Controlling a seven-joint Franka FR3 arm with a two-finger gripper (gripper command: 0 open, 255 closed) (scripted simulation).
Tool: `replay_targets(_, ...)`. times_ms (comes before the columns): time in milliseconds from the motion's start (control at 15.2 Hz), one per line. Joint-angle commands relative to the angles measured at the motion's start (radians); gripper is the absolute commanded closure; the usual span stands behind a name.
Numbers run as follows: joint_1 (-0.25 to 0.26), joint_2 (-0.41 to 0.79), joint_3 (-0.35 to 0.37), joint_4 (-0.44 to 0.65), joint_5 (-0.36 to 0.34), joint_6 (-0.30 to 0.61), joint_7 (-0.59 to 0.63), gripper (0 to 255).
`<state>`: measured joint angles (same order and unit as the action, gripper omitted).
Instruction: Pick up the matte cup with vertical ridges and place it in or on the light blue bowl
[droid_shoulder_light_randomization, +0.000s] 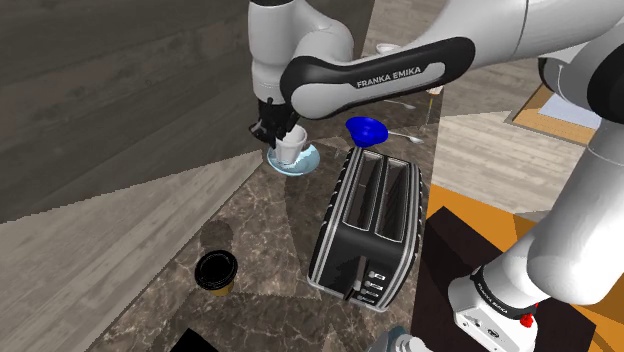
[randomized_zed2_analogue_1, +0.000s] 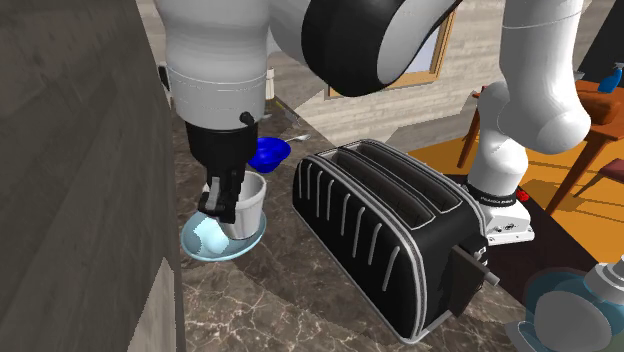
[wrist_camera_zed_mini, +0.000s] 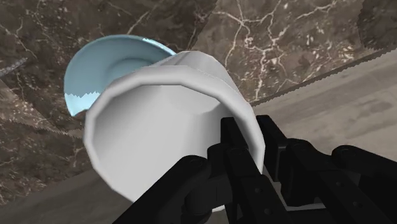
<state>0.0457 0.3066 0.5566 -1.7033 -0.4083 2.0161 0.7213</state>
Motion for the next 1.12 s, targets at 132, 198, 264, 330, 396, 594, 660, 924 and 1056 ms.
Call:
replay_targets(132,-0.041,0.034,-0.025,0.073,0.0,-0.022,-0.084,255)
replay_targets(198,-0.049,0.046,-0.032,0.096,0.0,-0.03,-0.105,255)
replay_targets(264,-0.058,0.058,-0.038,0.122,-0.001,-0.039,-0.126,255)
replay_targets(330,-0.065,0.072,-0.044,0.149,-0.002,-0.049,-0.146,255)
replay_targets(396,-0.072,0.086,-0.05,0.177,-0.004,-0.06,-0.166,255)
replay_targets(594,-0.079,0.102,-0.057,0.179,-0.01,-0.045,-0.175,255)
replay_targets(660,-0.079,0.105,-0.058,0.17,-0.013,-0.033,-0.171,255)
replay_targets(924,-0.08,0.117,-0.063,0.134,-0.025,0.012,-0.156,255)
replay_targets(1056,-0.08,0.124,-0.066,0.117,-0.032,0.034,-0.148,255)
